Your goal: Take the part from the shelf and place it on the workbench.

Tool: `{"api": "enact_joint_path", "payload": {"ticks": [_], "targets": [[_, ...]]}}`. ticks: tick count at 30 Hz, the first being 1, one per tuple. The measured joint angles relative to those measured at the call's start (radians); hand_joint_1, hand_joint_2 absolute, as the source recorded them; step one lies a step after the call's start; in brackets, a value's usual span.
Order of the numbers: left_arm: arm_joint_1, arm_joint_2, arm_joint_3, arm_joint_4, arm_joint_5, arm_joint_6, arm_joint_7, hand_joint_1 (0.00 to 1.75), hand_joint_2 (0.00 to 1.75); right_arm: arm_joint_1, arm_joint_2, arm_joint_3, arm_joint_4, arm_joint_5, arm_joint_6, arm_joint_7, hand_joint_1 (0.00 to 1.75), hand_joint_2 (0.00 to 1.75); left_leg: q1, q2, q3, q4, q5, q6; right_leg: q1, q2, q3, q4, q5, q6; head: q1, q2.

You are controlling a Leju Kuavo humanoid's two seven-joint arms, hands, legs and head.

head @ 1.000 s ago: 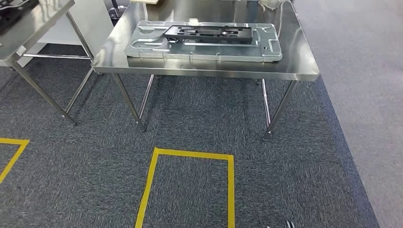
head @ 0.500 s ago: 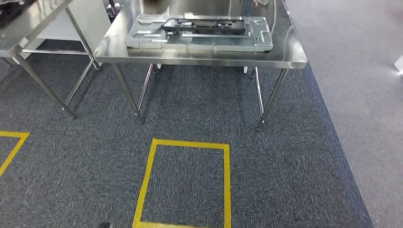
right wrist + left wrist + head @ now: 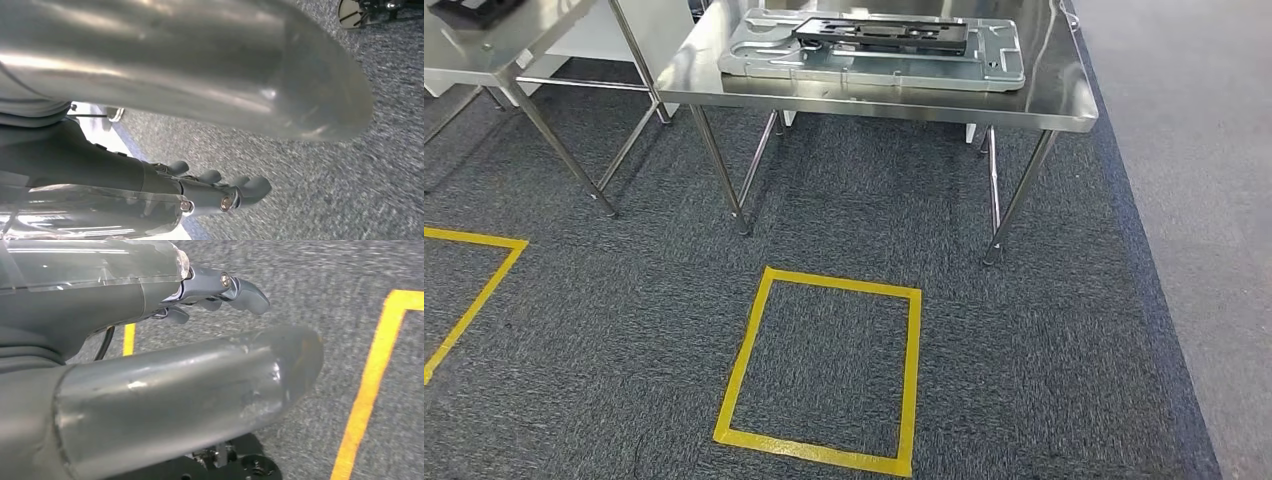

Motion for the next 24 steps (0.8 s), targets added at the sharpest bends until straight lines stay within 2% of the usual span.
{"api": "enact_joint_path", "payload": {"ticks": [1, 3, 4, 5, 6, 7, 8, 9, 10, 11, 13, 14, 15, 16, 17, 19, 20, 21, 22, 24], "targets": [[0.0, 0.001, 0.0, 0.0, -0.002, 0.0, 0.0, 0.0, 0.0, 0.001, 0.0, -0.003, 0.0, 0.0, 0.003, -0.008, 0.0, 0.0, 0.001, 0.012, -0.018, 0.042, -0.028, -0.004, 0.001, -0.011, -0.002, -0.002, 0.003, -0.008, 0.0, 0.0], [0.0, 0.001, -0.003, 0.0, -0.012, -0.001, -0.012, 0.0, 0.0, 0.002, 0.0, -0.008, 0.001, -0.001, 0.006, -0.019, 0.0, 0.0, 0.002, 0.03, -0.072, 0.168, -0.098, -0.01, 0.006, -0.034, -0.008, -0.001, 0.007, -0.016, 0.0, 0.0], [0.001, 0.001, -0.005, 0.0, -0.018, -0.002, -0.023, 0.0, 0.0, 0.003, 0.0, -0.01, 0.002, -0.002, 0.006, -0.022, 0.0, 0.0, 0.002, 0.032, -0.095, 0.222, -0.119, -0.011, 0.009, -0.045, -0.011, 0.0, 0.008, -0.018, 0.0, 0.0], [0.002, 0.001, -0.007, 0.0, -0.023, -0.003, -0.033, 0.0, 0.0, 0.003, 0.0, -0.013, 0.002, -0.003, 0.006, -0.024, 0.0, 0.0, 0.002, 0.034, -0.103, 0.249, -0.121, -0.011, 0.011, -0.055, -0.014, 0.0, 0.008, -0.019, 0.0, 0.0], [0.004, 0.0, -0.01, 0.0, -0.026, -0.004, -0.04, 0.0, 0.0, 0.002, -0.001, -0.015, 0.003, -0.003, 0.006, -0.025, 0.0, 0.0, 0.001, 0.036, -0.092, 0.239, -0.105, -0.009, 0.014, -0.065, -0.015, 0.001, 0.009, -0.019, 0.0, 0.0], [0.005, -0.001, -0.012, 0.0, -0.028, -0.004, -0.044, 0.0, 0.0, 0.002, -0.001, -0.018, 0.003, -0.004, 0.006, -0.026, 0.0, 0.0, 0.0, 0.042, -0.063, 0.193, -0.074, -0.005, 0.016, -0.074, -0.014, 0.002, 0.008, -0.019, 0.0, 0.0], [0.006, -0.001, -0.014, 0.0, -0.029, -0.004, -0.046, 0.0, 0.0, 0.001, -0.001, -0.019, 0.003, -0.004, 0.006, -0.027, 0.0, 0.0, -0.002, 0.055, -0.024, 0.124, -0.042, 0.003, 0.018, -0.082, -0.013, 0.002, 0.008, -0.019, 0.0, 0.0], [0.005, -0.001, -0.016, 0.0, -0.029, -0.004, -0.047, 0.0, 0.0, 0.0, -0.001, -0.02, 0.003, -0.004, 0.006, -0.028, 0.0, 0.0, -0.007, 0.072, 0.015, 0.056, -0.02, 0.011, 0.021, -0.09, -0.012, 0.002, 0.008, -0.018, 0.0, 0.0], [0.004, -0.002, -0.018, 0.0, -0.029, -0.003, -0.048, 0.0, 0.0, 0.0, -0.001, -0.021, 0.004, -0.004, 0.007, -0.029, 0.0, 0.0, -0.013, 0.087, 0.04, 0.007, -0.007, 0.018, 0.022, -0.099, -0.012, 0.002, 0.008, -0.015, 0.0, 0.0], [0.004, -0.002, -0.02, 0.0, -0.029, -0.003, -0.048, 0.0, 0.0, -0.001, -0.001, -0.022, 0.005, -0.003, 0.008, -0.03, 0.0, 0.0, -0.018, 0.097, 0.051, -0.021, -0.004, 0.025, 0.023, -0.107, -0.012, 0.002, 0.01, -0.011, 0.0, 0.0], [0.005, -0.003, -0.023, 0.0, -0.027, 0.0, -0.037, 0.0, 0.0, -0.004, -0.001, -0.024, 0.006, -0.001, 0.011, -0.033, 0.0, 0.0, -0.022, 0.091, 0.047, -0.035, 0.001, 0.034, 0.024, -0.122, -0.009, -0.004, 0.014, 0.0, 0.0, 0.0], [0.006, -0.003, -0.024, 0.0, -0.024, 0.003, -0.027, 0.0, 0.0, -0.006, -0.001, -0.024, 0.007, 0.002, 0.014, -0.033, 0.0, 0.0, -0.019, 0.083, 0.048, -0.045, 0.006, 0.04, 0.024, -0.118, -0.007, -0.004, 0.012, 0.006, 0.0, 0.0], [0.007, -0.003, -0.024, 0.0, -0.021, 0.005, -0.017, 0.0, 0.0, -0.007, 0.0, -0.025, 0.007, 0.006, 0.018, -0.033, 0.0, 0.0, -0.016, 0.076, 0.05, -0.054, 0.013, 0.046, 0.023, -0.104, -0.011, 0.005, 0.002, 0.011, 0.0, 0.0], [0.007, -0.003, -0.023, 0.0, -0.019, 0.007, -0.009, 0.0, 0.0, -0.007, 0.002, -0.025, 0.008, 0.008, 0.022, -0.03, 0.0, 0.0, -0.012, 0.069, 0.052, -0.063, 0.021, 0.052, 0.022, -0.083, -0.025, 0.035, -0.02, 0.015, 0.0, 0.0], [0.007, -0.002, -0.023, 0.0, -0.018, 0.007, -0.007, 0.0, 0.0, -0.006, 0.005, -0.026, 0.008, 0.01, 0.026, -0.027, 0.0, 0.0, -0.011, 0.063, 0.051, -0.066, 0.025, 0.056, 0.02, -0.059, -0.05, 0.085, -0.05, 0.016, 0.0, 0.0], [0.005, 0.0, -0.023, 0.0, -0.019, 0.009, -0.008, 0.0, 0.0, -0.003, 0.014, -0.028, 0.01, 0.01, 0.034, -0.013, 0.0, 0.0, -0.012, 0.046, 0.044, -0.065, 0.029, 0.061, 0.018, -0.036, -0.112, 0.208, -0.105, 0.019, 0.0, 0.0], [0.005, 0.0, -0.023, 0.0, -0.02, 0.011, -0.009, 0.0, 0.0, -0.002, 0.018, -0.03, 0.01, 0.01, 0.038, -0.006, 0.0, 0.0, -0.012, 0.036, 0.043, -0.063, 0.03, 0.062, 0.017, -0.033, -0.13, 0.244, -0.111, 0.021, 0.0, 0.0], [0.006, 0.001, -0.023, 0.0, -0.023, 0.013, -0.011, 0.0, 0.0, -0.002, 0.023, -0.032, 0.011, 0.009, 0.041, 0.001, 0.0, 0.0, -0.012, 0.025, 0.042, -0.061, 0.03, 0.061, 0.016, -0.032, -0.133, 0.249, -0.097, 0.022, 0.0, 0.0], [0.007, 0.001, -0.024, 0.0, -0.026, 0.014, -0.013, 0.0, 0.0, -0.001, 0.027, -0.034, 0.011, 0.008, 0.044, 0.006, 0.0, 0.0, -0.012, 0.014, 0.041, -0.056, 0.029, 0.059, 0.014, -0.029, -0.118, 0.216, -0.066, 0.024, 0.0, 0.0], [0.008, 0.001, -0.024, 0.0, -0.029, 0.018, -0.016, 0.0, 0.0, 0.0, 0.034, -0.037, 0.011, 0.008, 0.046, 0.013, 0.0, 0.0, -0.012, -0.007, 0.037, -0.042, 0.023, 0.05, 0.009, 0.001, -0.063, 0.096, -0.001, 0.023, 0.0, 0.0]]}}
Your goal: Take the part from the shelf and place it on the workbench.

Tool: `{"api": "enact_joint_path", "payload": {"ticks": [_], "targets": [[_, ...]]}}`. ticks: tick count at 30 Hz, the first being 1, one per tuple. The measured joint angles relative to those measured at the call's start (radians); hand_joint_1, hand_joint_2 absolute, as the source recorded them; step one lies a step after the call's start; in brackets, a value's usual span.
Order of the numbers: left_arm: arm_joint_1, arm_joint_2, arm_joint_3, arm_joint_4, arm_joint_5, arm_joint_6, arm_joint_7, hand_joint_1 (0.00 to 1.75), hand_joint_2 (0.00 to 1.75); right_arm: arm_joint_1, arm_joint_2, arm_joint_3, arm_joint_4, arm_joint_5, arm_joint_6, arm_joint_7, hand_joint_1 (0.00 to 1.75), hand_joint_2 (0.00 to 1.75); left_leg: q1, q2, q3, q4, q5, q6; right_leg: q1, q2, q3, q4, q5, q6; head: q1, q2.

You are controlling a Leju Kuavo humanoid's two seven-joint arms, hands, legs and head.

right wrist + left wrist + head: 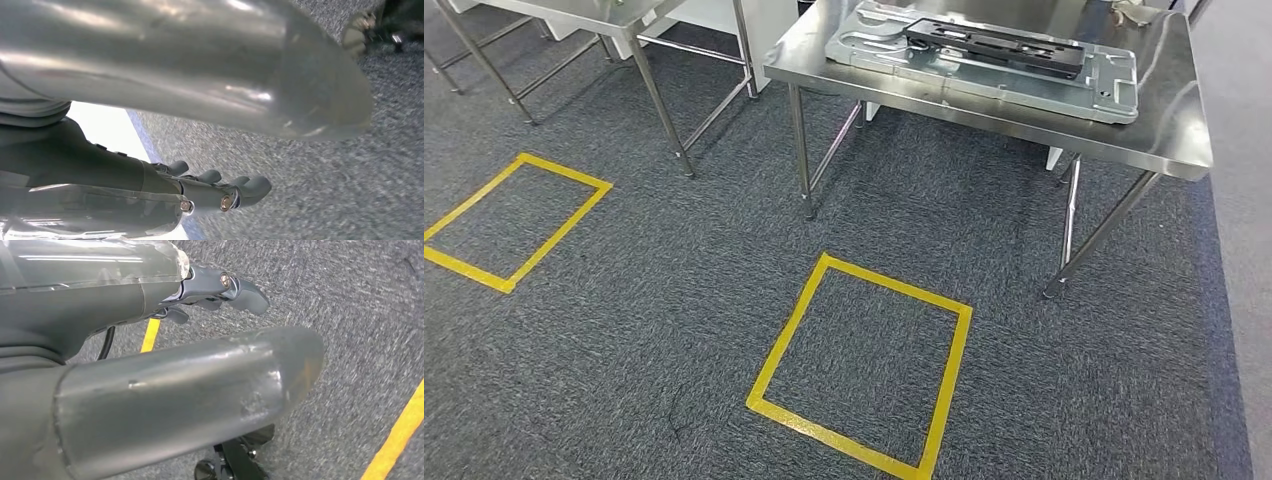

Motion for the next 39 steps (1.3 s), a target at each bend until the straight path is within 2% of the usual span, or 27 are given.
{"api": "enact_joint_path", "payload": {"ticks": [1, 3, 5, 7, 9, 10, 11, 12, 13, 14, 15, 16, 18, 20, 22, 24, 25, 26, 27, 28, 29, 31, 33, 35, 36, 37, 39], "targets": [[-0.001, 0.0, 0.0, 0.0, 0.0, 0.002, -0.001, 0.0, 0.0, 0.0, 0.003, -0.001, 0.0, 0.0, 0.002, 0.002, 0.0, 0.0, -0.001, -0.01, -0.005, 0.008, -0.003, -0.006, -0.002, 0.016, 0.021, -0.047, 0.016, -0.002, 0.0, 0.0], [-0.003, 0.001, 0.0, 0.0, -0.001, 0.005, -0.004, 0.0, 0.0, -0.001, 0.007, -0.003, 0.0, 0.0, 0.009, 0.004, 0.0, 0.0, -0.001, -0.026, -0.018, 0.018, -0.005, -0.02, 0.001, 0.032, 0.032, -0.08, 0.016, -0.007, 0.0, 0.0], [-0.001, 0.002, -0.001, 0.0, -0.003, 0.006, -0.006, 0.0, 0.0, -0.003, 0.007, -0.005, 0.0, 0.001, 0.02, 0.004, 0.0, 0.0, 0.003, -0.036, -0.025, 0.02, -0.003, -0.032, 0.0, 0.014, 0.032, -0.087, 0.019, -0.018, 0.0, 0.0], [0.001, 0.002, -0.001, 0.0, -0.007, 0.007, -0.006, 0.0, 0.0, -0.004, 0.007, -0.007, 0.0, 0.001, 0.033, 0.004, 0.0, 0.0, 0.004, -0.011, -0.043, 0.056, -0.028, -0.042, -0.004, -0.006, 0.036, -0.097, 0.025, -0.031, 0.0, 0.0], [-0.001, 0.001, -0.003, 0.0, -0.015, 0.008, -0.003, 0.0, 0.0, -0.001, 0.006, -0.009, 0.0, 0.001, 0.044, 0.004, 0.0, 0.0, 0.007, 0.028, -0.094, 0.165, -0.088, -0.051, -0.003, -0.029, 0.037, -0.101, 0.026, -0.038, 0.0, 0.0], [-0.001, 0.001, -0.004, 0.0, -0.019, 0.009, -0.002, 0.0, 0.0, 0.0, 0.004, -0.01, 0.001, 0.001, 0.048, 0.004, 0.0, 0.0, 0.01, 0.035, -0.125, 0.229, -0.116, -0.056, -0.002, -0.041, 0.036, -0.1, 0.025, -0.04, 0.0, 0.0], [0.001, 0.001, -0.006, 0.0, -0.023, 0.01, 0.0, 0.0, 0.0, 0.0, 0.002, -0.012, 0.001, 0.0, 0.051, 0.004, 0.0, 0.0, 0.012, 0.039, -0.146, 0.274, -0.128, -0.059, -0.001, -0.052, 0.036, -0.1, 0.024, -0.04, 0.0, 0.0], [0.003, 0.001, -0.007, 0.0, -0.026, 0.011, 0.001, 0.0, 0.0, 0.0, 0.001, -0.014, 0.001, -0.002, 0.053, 0.004, 0.0, 0.0, 0.013, 0.042, -0.151, 0.286, -0.122, -0.061, -0.001, -0.063, 0.037, -0.099, 0.023, -0.039, 0.0, 0.0], [0.005, 0.0, -0.008, 0.0, -0.028, 0.012, 0.002, 0.0, 0.0, -0.001, 0.0, -0.015, 0.001, -0.003, 0.055, 0.004, 0.0, 0.0, 0.015, 0.047, -0.137, 0.258, -0.098, -0.062, -0.002, -0.072, 0.038, -0.098, 0.022, -0.038, 0.0, 0.0], [0.006, 0.0, -0.008, 0.0, -0.027, 0.012, 0.005, 0.0, 0.0, -0.001, 0.0, -0.016, 0.001, -0.002, 0.059, 0.004, 0.0, 0.0, 0.015, 0.056, -0.106, 0.199, -0.063, -0.061, -0.002, -0.081, 0.04, -0.098, 0.02, -0.035, 0.0, 0.0], [0.006, 0.0, -0.009, 0.0, -0.025, 0.012, 0.01, 0.0, 0.0, -0.002, 0.0, -0.016, 0.001, 0.001, 0.064, 0.004, 0.0, 0.0, 0.014, 0.074, -0.07, 0.129, -0.036, -0.059, -0.002, -0.09, 0.043, -0.097, 0.018, -0.032, 0.0, 0.0], [0.003, 0.001, -0.009, 0.0, -0.02, 0.012, 0.014, 0.0, 0.0, -0.002, 0.0, -0.016, 0.001, 0.004, 0.068, 0.004, 0.0, 0.0, 0.011, 0.088, -0.042, 0.072, -0.016, -0.054, 0.0, -0.099, 0.046, -0.096, 0.015, -0.027, 0.0, 0.0], [-0.001, 0.004, -0.009, 0.0, -0.013, 0.01, 0.02, 0.0, 0.0, -0.004, 0.0, -0.016, 0.001, 0.01, 0.077, 0.004, 0.0, 0.0, 0.004, 0.102, -0.022, 0.023, -0.008, -0.041, 0.006, -0.115, 0.05, -0.097, 0.013, -0.016, 0.0, 0.0], [0.0, 0.007, -0.009, 0.0, -0.011, 0.008, 0.021, 0.0, 0.0, -0.009, 0.0, -0.016, 0.001, 0.011, 0.083, 0.004, 0.0, 0.0, 0.003, 0.086, -0.024, 0.018, -0.003, -0.026, 0.007, -0.124, 0.055, -0.101, 0.013, -0.004, 0.0, 0.0], [0.002, 0.01, -0.008, 0.0, -0.01, 0.007, 0.021, 0.0, 0.0, -0.012, 0.001, -0.016, 0.001, 0.011, 0.086, 0.005, 0.0, 0.0, 0.007, 0.071, -0.021, 0.008, 0.005, -0.011, 0.004, -0.095, 0.049, -0.081, -0.007, 0.005, 0.0, 0.0], [-0.002, 0.01, -0.008, 0.0, -0.01, 0.007, 0.022, 0.0, 0.0, -0.01, 0.007, -0.016, 0.001, 0.011, 0.086, 0.006, 0.0, 0.0, 0.008, 0.057, -0.021, 0.002, 0.012, 0.001, 0.003, -0.05, 0.007, 0.011, -0.064, 0.006, 0.0, 0.0], [-0.004, 0.01, -0.008, 0.0, -0.01, 0.008, 0.023, 0.0, 0.0, -0.008, 0.012, -0.016, 0.001, 0.011, 0.086, 0.006, 0.0, 0.0, 0.006, 0.048, -0.023, 0.002, 0.013, 0.004, 0.004, -0.039, -0.026, 0.075, -0.096, 0.004, 0.0, 0.0], [-0.005, 0.01, -0.008, 0.0, -0.01, 0.009, 0.024, 0.0, 0.0, -0.007, 0.017, -0.016, 0.001, 0.011, 0.086, 0.007, 0.0, 0.0, 0.003, 0.038, -0.025, 0.002, 0.014, 0.006, 0.005, -0.034, -0.054, 0.13, -0.115, 0.002, 0.0, 0.0], [-0.004, 0.01, -0.008, 0.0, -0.01, 0.01, 0.026, 0.0, 0.0, -0.006, 0.022, -0.016, 0.001, 0.011, 0.086, 0.008, 0.0, 0.0, 0.001, 0.027, -0.025, 0.003, 0.014, 0.007, 0.006, -0.032, -0.07, 0.158, -0.115, 0.001, 0.0, 0.0], [-0.004, 0.01, -0.008, 0.0, -0.011, 0.01, 0.027, 0.0, 0.0, -0.005, 0.025, -0.016, 0.001, 0.011, 0.086, 0.008, 0.0, 0.0, 0.0, 0.016, -0.025, 0.005, 0.014, 0.007, 0.007, -0.03, -0.069, 0.151, -0.096, -0.001, 0.0, 0.0], [-0.003, 0.01, -0.008, 0.0, -0.011, 0.011, 0.029, 0.0, 0.0, -0.005, 0.028, -0.016, 0.001, 0.011, 0.085, 0.008, 0.0, 0.0, -0.001, 0.005, -0.025, 0.007, 0.014, 0.006, 0.008, -0.026, -0.051, 0.11, -0.062, -0.004, 0.0, 0.0], [-0.003, 0.009, -0.008, 0.0, -0.01, 0.012, 0.034, 0.0, 0.0, -0.004, 0.032, -0.017, 0.001, 0.013, 0.086, 0.008, 0.0, 0.0, -0.004, -0.017, -0.03, 0.017, 0.011, 0.002, 0.008, 0.006, 0.0, -0.008, 0.0, -0.013, 0.0, 0.0], [-0.005, 0.009, -0.007, 0.001, -0.005, 0.011, 0.039, 0.0, 0.0, -0.004, 0.034, -0.018, 0.001, 0.019, 0.087, 0.007, 0.0, 0.0, -0.005, -0.035, -0.04, 0.027, 0.009, -0.008, 0.01, 0.032, 0.025, -0.072, 0.018, -0.02, 0.0, 0.0], [-0.005, 0.01, -0.005, 0.001, 0.0, 0.01, 0.042, 0.0, 0.0, -0.006, 0.033, -0.018, 0.001, 0.024, 0.089, 0.007, 0.0, 0.0, -0.003, -0.051, -0.047, 0.028, 0.011, -0.021, 0.011, 0.024, 0.027, -0.082, 0.016, -0.027, 0.0, 0.0], [-0.004, 0.01, -0.004, 0.001, 0.001, 0.01, 0.043, 0.0, 0.0, -0.008, 0.033, -0.018, 0.001, 0.026, 0.09, 0.007, 0.0, 0.0, -0.002, -0.05, -0.049, 0.031, 0.009, -0.026, 0.01, 0.014, 0.031, -0.088, 0.019, -0.032, 0.0, 0.0], [-0.003, 0.011, -0.003, 0.001, 0.001, 0.01, 0.045, 0.0, 0.0, -0.008, 0.033, -0.018, 0.001, 0.026, 0.09, 0.007, 0.0, 0.0, -0.002, -0.038, -0.055, 0.044, 0.0, -0.032, 0.008, 0.004, 0.035, -0.094, 0.021, -0.037, 0.0, 0.0], [-0.005, 0.012, -0.003, 0.001, 0.001, 0.011, 0.047, 0.0, 0.0, -0.005, 0.03, -0.018, 0.001, 0.026, 0.09, 0.007, 0.0, 0.0, -0.001, 0.006, -0.092, 0.126, -0.048, -0.042, 0.006, -0.02, 0.042, -0.104, 0.024, -0.045, -0.001, 0.0]]}}
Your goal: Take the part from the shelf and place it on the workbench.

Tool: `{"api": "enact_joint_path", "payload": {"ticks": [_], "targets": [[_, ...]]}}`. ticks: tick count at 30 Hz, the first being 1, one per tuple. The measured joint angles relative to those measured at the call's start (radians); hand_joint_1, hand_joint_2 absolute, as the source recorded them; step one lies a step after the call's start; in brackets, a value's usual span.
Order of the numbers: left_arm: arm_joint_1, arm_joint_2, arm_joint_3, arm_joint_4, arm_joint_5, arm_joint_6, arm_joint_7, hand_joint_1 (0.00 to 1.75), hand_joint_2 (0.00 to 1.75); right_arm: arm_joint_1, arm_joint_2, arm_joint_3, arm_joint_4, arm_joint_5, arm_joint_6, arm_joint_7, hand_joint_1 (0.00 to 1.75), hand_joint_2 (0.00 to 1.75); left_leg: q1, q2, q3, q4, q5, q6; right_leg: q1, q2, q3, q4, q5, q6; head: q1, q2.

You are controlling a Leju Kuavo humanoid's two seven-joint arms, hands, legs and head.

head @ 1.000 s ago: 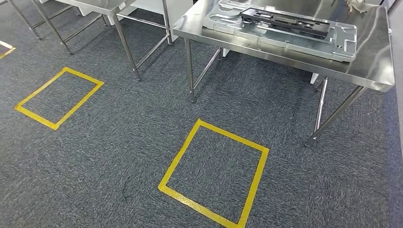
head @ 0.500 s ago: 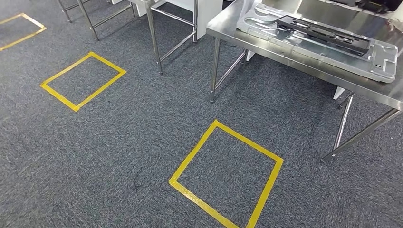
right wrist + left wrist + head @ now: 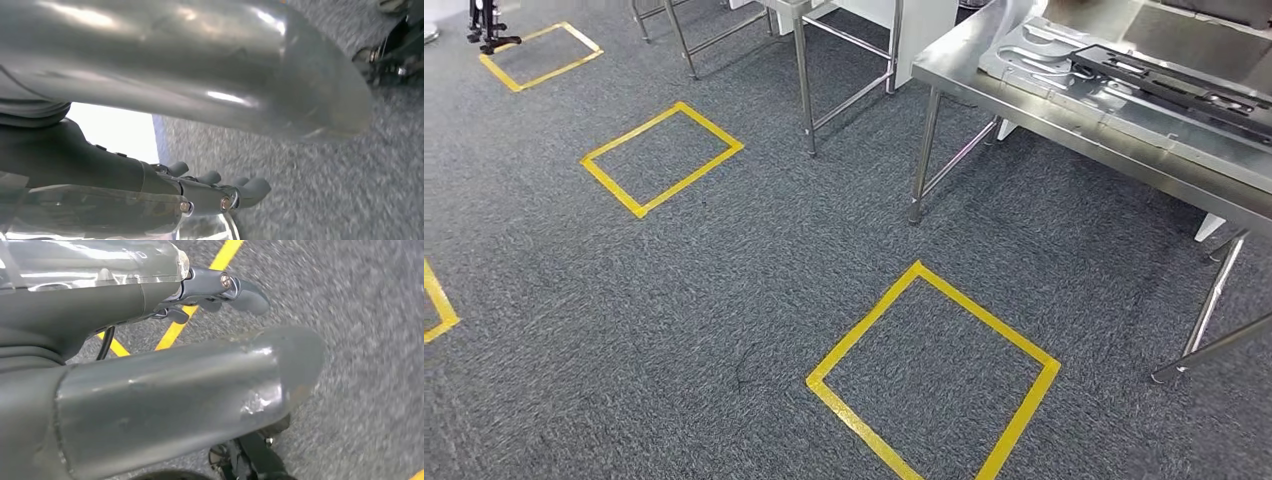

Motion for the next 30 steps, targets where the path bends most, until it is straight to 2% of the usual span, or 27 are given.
{"api": "enact_joint_path", "payload": {"ticks": [2, 3, 4, 5, 6, 8, 9, 10, 11, 12, 14, 16, 17, 18, 19, 20, 21, 23, 24, 25, 27, 28, 29, 30], "targets": [[-0.003, 0.002, 0.0, 0.0, 0.0, 0.0, 0.001, 0.0, 0.0, 0.004, -0.006, 0.0, 0.0, 0.0, 0.0, 0.0, 0.0, 0.0, 0.006, 0.027, -0.06, 0.12, -0.055, -0.009, 0.001, -0.025, 0.001, 0.0, -0.002, -0.003, 0.0, 0.0], [-0.003, 0.003, 0.0, 0.0, 0.0, 0.001, 0.001, 0.0, 0.0, 0.005, -0.01, 0.0, 0.0, 0.0, 0.0, 0.0, 0.0, 0.0, 0.008, 0.033, -0.077, 0.156, -0.063, -0.012, 0.001, -0.037, 0.002, 0.0, -0.004, -0.002, 0.0, 0.0], [-0.002, 0.003, 0.0, 0.0, 0.0, 0.001, 0.001, 0.0, 0.0, 0.005, -0.013, 0.0, 0.0, 0.0, 0.0, 0.0, 0.0, 0.0, 0.011, 0.037, -0.078, 0.157, -0.054, -0.014, 0.0, -0.048, 0.003, 0.001, -0.005, -0.001, 0.0, 0.0], [0.0, 0.003, 0.0, 0.0, -0.001, 0.002, 0.002, 0.0, 0.0, 0.005, -0.014, 0.0, 0.0, 0.0, 0.0, 0.0, 0.0, 0.0, 0.013, 0.043, -0.058, 0.121, -0.027, -0.015, -0.001, -0.059, 0.005, 0.001, -0.008, 0.001, 0.0, 0.0], [0.001, 0.003, 0.0, 0.0, -0.001, 0.003, 0.003, 0.0, 0.0, 0.004, -0.015, 0.0, 0.0, 0.0, 0.0, 0.0, 0.0, 0.0, 0.014, 0.056, -0.023, 0.056, 0.007, -0.015, -0.001, -0.07, 0.009, 0.001, -0.011, 0.005, 0.0, 0.0], [-0.001, 0.003, 0.0, 0.0, -0.002, 0.004, 0.004, 0.0, 0.0, 0.004, -0.015, 0.0, 0.0, 0.0, 0.0, 0.0, 0.0, 0.0, 0.009, 0.089, 0.041, -0.064, 0.048, -0.008, 0.002, -0.089, 0.017, 0.002, -0.017, 0.015, 0.0, 0.0], [-0.002, 0.003, 0.0, 0.0, -0.002, 0.005, 0.003, 0.0, 0.0, 0.003, -0.015, 0.0, 0.0, 0.0, 0.0, 0.0, 0.0, 0.0, 0.006, 0.098, 0.055, -0.093, 0.053, -0.002, 0.004, -0.096, 0.02, 0.002, -0.02, 0.021, 0.0, 0.0], [-0.002, 0.003, 0.0, 0.0, -0.003, 0.006, 0.0, 0.0, 0.0, 0.001, -0.015, 0.0, 0.0, 0.0, 0.0, 0.0, 0.0, 0.0, 0.003, 0.097, 0.056, -0.101, 0.049, 0.004, 0.007, -0.103, 0.023, 0.001, -0.021, 0.026, 0.0, 0.0], [0.0, 0.003, 0.0, 0.0, -0.005, 0.008, -0.009, 0.0, 0.0, -0.002, -0.015, 0.0, 0.0, 0.0, 0.0, 0.0, 0.0, 0.0, 0.003, 0.086, 0.055, -0.102, 0.052, 0.012, 0.007, -0.11, 0.026, -0.001, -0.022, 0.031, 0.0, 0.0], [0.003, 0.002, 0.0, 0.0, -0.007, 0.009, -0.019, 0.0, 0.0, -0.005, -0.015, 0.0, 0.0, 0.0, 0.0, 0.0, 0.0, 0.0, 0.004, 0.078, 0.056, -0.106, 0.054, 0.018, 0.005, -0.11, 0.029, 0.0, -0.025, 0.036, 0.0, 0.0], [0.006, 0.0, 0.0, 0.0, -0.008, 0.004, -0.038, 0.0, 0.0, -0.007, -0.013, 0.0, 0.0, 0.001, 0.003, 0.001, 0.0, 0.0, 0.007, 0.061, 0.06, -0.114, 0.06, 0.032, 0.002, -0.073, 0.018, 0.032, -0.053, 0.045, 0.0, 0.0], [0.004, -0.001, -0.001, 0.0, -0.005, -0.009, -0.043, 0.0, 0.0, -0.004, -0.006, -0.001, 0.0, 0.004, 0.007, 0.0, 0.0, 0.0, 0.006, 0.044, 0.061, -0.117, 0.064, 0.042, 0.002, -0.024, -0.034, 0.14, -0.115, 0.045, 0.0, 0.0], [0.003, -0.001, -0.001, 0.0, -0.003, -0.015, -0.044, 0.0, 0.0, -0.002, -0.001, -0.002, 0.0, 0.006, 0.008, 0.0, 0.0, 0.0, 0.004, 0.034, 0.06, -0.117, 0.065, 0.045, 0.002, -0.014, -0.07, 0.207, -0.144, 0.044, 0.0, 0.0], [0.003, -0.002, 0.0, 0.0, -0.001, -0.019, -0.042, 0.0, 0.0, 0.0, 0.003, -0.003, 0.0, 0.008, 0.009, 0.0, 0.0, 0.0, 0.002, 0.022, 0.06, -0.116, 0.065, 0.046, 0.003, -0.01, -0.1, 0.259, -0.157, 0.042, 0.0, 0.0], [0.003, -0.002, 0.0, 0.0, 0.0, -0.021, -0.04, 0.0, 0.0, 0.001, 0.006, -0.004, 0.0, 0.011, 0.01, 0.0, 0.0, 0.0, 0.001, 0.009, 0.06, -0.115, 0.064, 0.047, 0.003, -0.008, -0.116, 0.281, -0.151, 0.04, 0.0, 0.0], [0.003, -0.002, 0.0, 0.0, 0.0, -0.022, -0.038, 0.0, 0.0, 0.001, 0.008, -0.004, 0.0, 0.014, 0.012, 0.0, 0.0, 0.0, -0.001, -0.005, 0.061, -0.114, 0.063, 0.047, 0.004, -0.006, -0.115, 0.265, -0.124, 0.037, 0.0, 0.0], [0.004, -0.002, 0.0, 0.0, 0.0, -0.023, -0.036, 0.0, 0.0, 0.002, 0.009, -0.005, 0.0, 0.016, 0.013, 0.0, 0.0, 0.0, -0.001, -0.019, 0.062, -0.112, 0.063, 0.046, 0.004, 0.003, -0.098, 0.214, -0.084, 0.032, 0.0, 0.0], [0.003, -0.003, 0.0, 0.0, 0.0, -0.023, -0.033, 0.0, 0.0, 0.004, 0.01, -0.005, 0.0, 0.018, 0.014, 0.0, 0.0, 0.0, -0.002, -0.044, 0.061, -0.108, 0.06, 0.042, 0.003, 0.049, -0.05, 0.086, -0.015, 0.023, 0.0, 0.0], [0.002, -0.004, 0.0, 0.0, 0.0, -0.024, -0.031, 0.0, 0.0, 0.005, 0.01, -0.005, 0.0, 0.018, 0.014, 0.0, 0.0, 0.0, -0.002, -0.055, 0.059, -0.106, 0.06, 0.037, 0.004, 0.066, -0.034, 0.044, 0.001, 0.02, 0.0, 0.0], [0.001, -0.005, 0.0, 0.0, 0.0, -0.024, -0.03, 0.0, 0.0, 0.004, 0.01, -0.005, 0.0, 0.019, 0.015, 0.0, 0.0, 0.0, 0.0, -0.066, 0.054, -0.106, 0.06, 0.032, 0.006, 0.074, -0.027, 0.023, 0.004, 0.019, 0.0, 0.0], [0.003, -0.005, 0.0, 0.0, 0.0, -0.024, -0.03, 0.0, 0.0, 0.0, 0.01, -0.005, 0.0, 0.02, 0.017, 0.0, 0.0, 0.0, 0.003, -0.086, 0.049, -0.107, 0.061, 0.017, 0.007, 0.054, -0.022, 0.014, 0.007, 0.013, 0.0, 0.0], [0.005, -0.005, 0.0, 0.0, 0.0, -0.024, -0.029, 0.0, 0.0, -0.002, 0.01, -0.005, 0.0, 0.021, 0.018, 0.0, 0.0, 0.0, 0.003, -0.079, 0.047, -0.102, 0.058, 0.011, 0.006, 0.042, -0.018, 0.007, 0.009, 0.008, 0.0, 0.0], [0.006, -0.005, 0.0, 0.0, 0.0, -0.024, -0.029, 0.0, 0.0, -0.002, 0.01, -0.005, 0.0, 0.022, 0.018, 0.0, 0.0, 0.0, 0.003, -0.058, 0.04, -0.085, 0.046, 0.006, 0.004, 0.029, -0.012, 0.0, 0.012, 0.001, 0.0, 0.0], [0.005, -0.006, 0.0, 0.0, 0.0, -0.024, -0.029, 0.0, 0.0, 0.0, 0.009, -0.005, 0.0, 0.023, 0.018, 0.0, 0.0, 0.0, 0.003, -0.03, 0.023, -0.046, 0.022, 0.0, 0.002, 0.015, -0.008, -0.006, 0.014, -0.005, 0.0, 0.0]]}}
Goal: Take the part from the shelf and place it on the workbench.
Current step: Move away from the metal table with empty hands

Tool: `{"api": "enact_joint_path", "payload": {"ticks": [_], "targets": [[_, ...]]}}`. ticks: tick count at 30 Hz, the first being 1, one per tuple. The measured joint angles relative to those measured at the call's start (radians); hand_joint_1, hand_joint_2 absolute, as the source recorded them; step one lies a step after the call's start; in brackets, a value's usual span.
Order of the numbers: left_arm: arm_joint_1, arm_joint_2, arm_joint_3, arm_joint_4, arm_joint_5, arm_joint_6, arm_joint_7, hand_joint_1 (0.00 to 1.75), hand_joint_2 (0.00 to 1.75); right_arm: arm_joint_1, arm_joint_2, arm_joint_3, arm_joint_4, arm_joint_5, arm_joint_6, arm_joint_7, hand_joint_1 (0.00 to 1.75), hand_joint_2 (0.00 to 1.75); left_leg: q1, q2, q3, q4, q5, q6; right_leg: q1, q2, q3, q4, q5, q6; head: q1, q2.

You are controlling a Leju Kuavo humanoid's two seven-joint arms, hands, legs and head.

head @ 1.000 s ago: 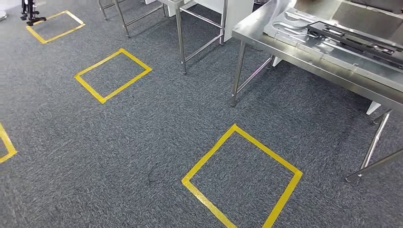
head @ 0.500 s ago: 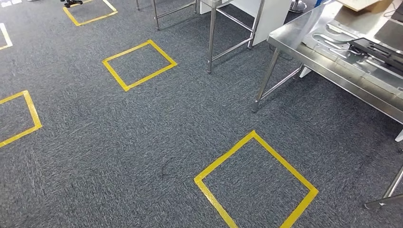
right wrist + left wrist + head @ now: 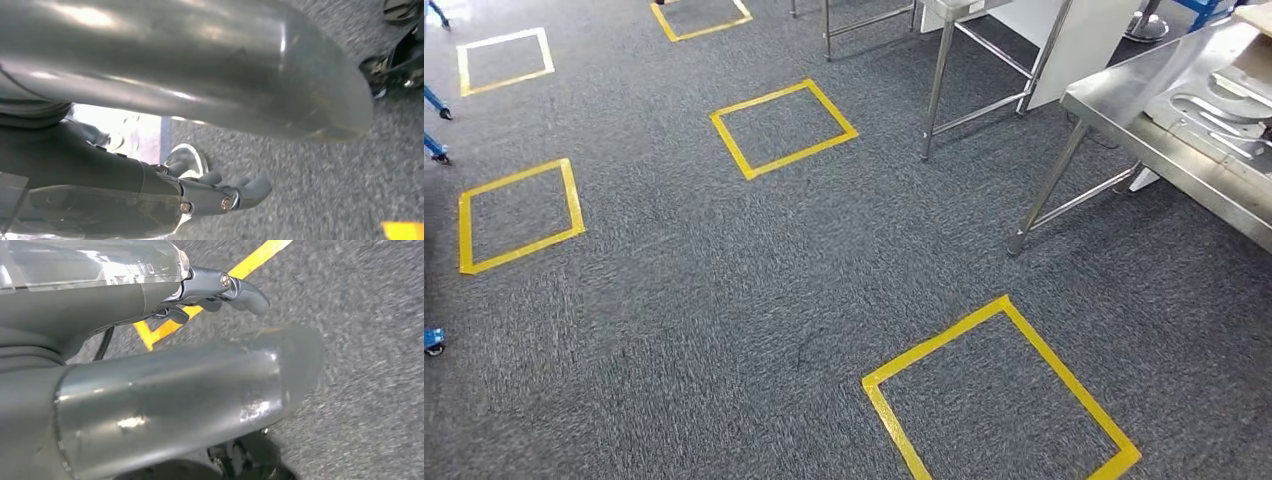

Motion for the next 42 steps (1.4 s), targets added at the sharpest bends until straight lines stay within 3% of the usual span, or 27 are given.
{"api": "enact_joint_path", "payload": {"ticks": [2, 3, 4, 5, 6, 9, 10, 12, 13, 15, 17, 18, 19, 20, 21, 23, 24, 26, 28, 30, 32, 34, 35, 36, 39, 41, 42], "targets": [[-0.004, -0.001, 0.0, 0.0, 0.0, 0.0, 0.0, 0.0, 0.0, 0.005, -0.004, 0.0, 0.0, 0.002, 0.0, 0.001, 0.0, 0.0, 0.005, 0.052, -0.059, 0.122, -0.065, -0.011, 0.004, -0.029, 0.003, -0.002, -0.002, -0.007, 0.0, 0.0], [-0.005, -0.001, 0.0, 0.0, 0.0, 0.0, 0.0, 0.0, 0.0, 0.006, -0.007, 0.0, 0.0, 0.002, 0.0, 0.002, 0.0, 0.0, 0.008, 0.061, -0.088, 0.178, -0.087, -0.016, 0.006, -0.044, 0.003, -0.001, -0.004, -0.008, 0.0, 0.0], [-0.005, -0.001, 0.0, 0.0, 0.0, 0.0, 0.0, 0.0, 0.0, 0.006, -0.01, 0.0, 0.0, 0.003, 0.0, 0.003, 0.0, 0.0, 0.011, 0.066, -0.101, 0.206, -0.091, -0.02, 0.006, -0.058, 0.004, -0.001, -0.006, -0.007, 0.0, 0.0], [-0.004, -0.001, 0.0, 0.0, 0.0, 0.001, 0.0, 0.0, 0.0, 0.005, -0.012, 0.0, 0.0, 0.004, 0.0, 0.003, 0.0, 0.0, 0.013, 0.07, -0.095, 0.197, -0.077, -0.023, 0.005, -0.071, 0.006, -0.001, -0.008, -0.005, 0.0, 0.0], [-0.003, -0.001, 0.0, 0.0, 0.0, 0.001, 0.0, 0.0, 0.0, 0.005, -0.014, 0.0, 0.0, 0.004, 0.0, 0.003, 0.0, 0.0, 0.014, 0.077, -0.07, 0.151, -0.048, -0.024, 0.005, -0.083, 0.009, -0.001, -0.01, -0.003, 0.0, 0.0], [-0.004, -0.001, 0.0, 0.0, 0.0, 0.001, 0.0, 0.0, 0.0, 0.004, -0.014, 0.0, 0.0, 0.006, -0.001, 0.003, 0.0, 0.0, 0.009, 0.128, 0.031, -0.034, 0.028, -0.011, 0.008, -0.117, 0.022, 0.001, -0.021, 0.011, 0.0, 0.0], [-0.005, -0.001, 0.0, 0.0, 0.0, 0.001, 0.0, 0.0, 0.0, 0.003, -0.014, 0.0, 0.0, 0.007, -0.002, 0.003, 0.0, 0.0, 0.005, 0.137, 0.043, -0.061, 0.033, -0.005, 0.01, -0.126, 0.026, 0.001, -0.023, 0.017, 0.0, 0.0], [-0.003, 0.0, 0.0, 0.0, 0.0, 0.002, 0.0, 0.0, 0.0, -0.002, -0.014, 0.0, 0.0, 0.01, -0.002, 0.003, 0.0, 0.0, 0.001, 0.122, 0.042, -0.069, 0.034, 0.009, 0.011, -0.142, 0.032, -0.001, -0.026, 0.027, 0.0, 0.0], [-0.001, -0.001, 0.0, 0.0, 0.0, 0.002, 0.0, 0.0, 0.0, -0.005, -0.014, 0.0, 0.0, 0.011, -0.002, 0.003, 0.0, 0.0, 0.003, 0.113, 0.044, -0.074, 0.036, 0.016, 0.008, -0.136, 0.035, 0.001, -0.03, 0.033, 0.0, 0.0], [-0.001, -0.001, 0.0, 0.0, 0.0, 0.003, 0.0, 0.0, 0.0, -0.006, -0.013, 0.0, 0.0, 0.012, -0.002, 0.004, 0.0, 0.0, 0.007, 0.094, 0.05, -0.085, 0.044, 0.03, 0.004, -0.09, 0.02, 0.044, -0.064, 0.041, 0.0, 0.0], [-0.004, -0.001, 0.0, 0.0, 0.0, 0.003, 0.0, 0.0, 0.0, -0.002, -0.009, 0.0, 0.0, 0.012, -0.002, 0.004, 0.0, 0.0, 0.007, 0.074, 0.049, -0.087, 0.048, 0.038, 0.002, -0.037, -0.039, 0.164, -0.13, 0.042, 0.0, 0.0], [-0.005, -0.001, 0.0, 0.0, 0.0, 0.003, 0.0, 0.0, 0.0, -0.001, -0.005, 0.0, 0.0, 0.012, -0.003, 0.004, 0.0, 0.0, 0.006, 0.062, 0.048, -0.087, 0.049, 0.04, 0.001, -0.028, -0.073, 0.228, -0.156, 0.042, 0.0, 0.0], [-0.006, -0.001, 0.0, 0.0, 0.0, 0.003, 0.0, 0.0, 0.0, 0.001, -0.002, 0.0, 0.0, 0.012, -0.003, 0.004, 0.0, 0.0, 0.005, 0.049, 0.048, -0.086, 0.049, 0.041, 0.001, -0.025, -0.096, 0.269, -0.162, 0.043, 0.0, 0.0], [-0.006, -0.001, 0.0, 0.0, 0.0, 0.003, 0.0, 0.0, 0.0, 0.001, 0.0, 0.0, 0.0, 0.012, -0.003, 0.004, 0.0, 0.0, 0.004, 0.035, 0.049, -0.085, 0.048, 0.04, 0.0, -0.024, -0.104, 0.275, -0.148, 0.043, 0.0, 0.0], [-0.005, -0.001, 0.0, 0.0, 0.0, 0.003, 0.0, 0.0, 0.0, 0.002, 0.002, 0.0, 0.0, 0.012, -0.004, 0.005, 0.0, 0.0, 0.004, 0.021, 0.05, -0.084, 0.048, 0.039, -0.001, -0.02, -0.093, 0.244, -0.116, 0.042, 0.0, 0.0], [-0.005, -0.001, 0.0, 0.0, 0.0, 0.003, 0.0, 0.0, 0.0, 0.005, 0.003, 0.0, 0.0, 0.012, -0.005, 0.005, 0.0, 0.0, 0.004, -0.006, 0.05, -0.076, 0.043, 0.032, -0.004, 0.015, -0.043, 0.119, -0.042, 0.039, 0.0, 0.0], [-0.006, -0.001, 0.0, 0.0, 0.0, 0.003, 0.0, 0.0, 0.0, 0.006, 0.003, 0.0, 0.0, 0.012, -0.005, 0.005, 0.0, 0.0, 0.003, -0.018, 0.046, -0.07, 0.041, 0.027, -0.006, 0.036, -0.024, 0.069, -0.021, 0.037, 0.0, 0.0], [-0.006, -0.001, 0.0, 0.0, 0.0, 0.003, 0.0, 0.0, 0.0, 0.005, 0.003, 0.0, 0.0, 0.012, -0.005, 0.006, 0.0, 0.0, 0.004, -0.039, 0.036, -0.063, 0.039, 0.014, -0.004, 0.058, -0.011, 0.03, -0.016, 0.032, 0.0, 0.0], [-0.003, -0.001, 0.0, 0.0, 0.0, 0.003, 0.0, 0.0, 0.0, 0.001, 0.003, 0.0, 0.0, 0.012, -0.005, 0.006, 0.0, 0.0, 0.008, -0.05, 0.031, -0.062, 0.039, 0.001, -0.002, 0.035, -0.007, 0.024, -0.013, 0.021, 0.0, 0.0], [-0.001, -0.002, 0.0, 0.0, 0.0, 0.003, 0.0, 0.0, 0.0, 0.001, 0.0, 0.0, -0.001, 0.012, -0.005, 0.006, 0.0, 0.0, 0.009, -0.009, 0.013, -0.023, 0.015, -0.008, -0.003, 0.009, 0.0, 0.015, -0.01, 0.006, 0.0, 0.0], [-0.004, -0.003, 0.0, 0.0, 0.0, 0.003, 0.0, 0.0, 0.0, 0.005, -0.006, 0.0, 0.0, 0.012, -0.005, 0.006, 0.0, 0.0, 0.008, 0.047, -0.04, 0.087, -0.045, -0.014, 0.001, -0.019, 0.003, 0.012, -0.012, -0.004, 0.0, 0.0], [-0.006, -0.003, 0.0, 0.0, 0.0, 0.003, 0.0, 0.0, 0.0, 0.007, -0.013, 0.0, 0.0, 0.012, -0.005, 0.006, 0.0, 0.0, 0.01, 0.064, -0.095, 0.198, -0.087, -0.019, 0.005, -0.049, 0.003, 0.013, -0.015, -0.007, 0.0, 0.0], [-0.006, -0.003, 0.0, 0.0, 0.0, 0.003, 0.0, 0.0, 0.0, 0.006, -0.016, 0.0, 0.0, 0.012, -0.004, 0.006, 0.0, 0.0, 0.011, 0.067, -0.103, 0.213, -0.084, -0.02, 0.006, -0.063, 0.004, 0.014, -0.017, -0.008, 0.0, 0.0], [-0.004, -0.003, 0.0, 0.0, 0.0, 0.003, 0.0, 0.0, 0.0, 0.005, -0.017, 0.0, 0.0, 0.012, -0.004, 0.006, 0.0, 0.0, 0.011, 0.072, -0.089, 0.188, -0.062, -0.02, 0.007, -0.076, 0.006, 0.015, -0.019, -0.007, 0.0, 0.0], [-0.005, -0.003, 0.0, 0.0, 0.0, 0.003, 0.0, 0.0, 0.0, 0.004, -0.019, 0.0, 0.0, 0.012, -0.004, 0.006, 0.0, 0.0, 0.005, 0.123, 0.011, -0.002, 0.02, -0.008, 0.01, -0.111, 0.017, 0.017, -0.029, 0.002, 0.0, 0.0], [-0.007, -0.003, 0.0, 0.0, 0.0, 0.003, 0.0, 0.0, 0.0, 0.002, -0.019, 0.0, 0.0, 0.012, -0.004, 0.006, 0.0, 0.0, -0.003, 0.14, 0.036, -0.056, 0.029, 0.004, 0.014, -0.131, 0.024, 0.015, -0.035, 0.012, 0.0, 0.0], [-0.006, -0.003, 0.0, 0.0, 0.0, 0.003, 0.0, 0.0, 0.0, -0.001, -0.019, 0.0, 0.0, 0.013, -0.003, 0.006, 0.0, 0.0, -0.005, 0.129, 0.035, -0.058, 0.03, 0.01, 0.014, -0.14, 0.027, 0.013, -0.036, 0.017, 0.0, 0.0]]}}
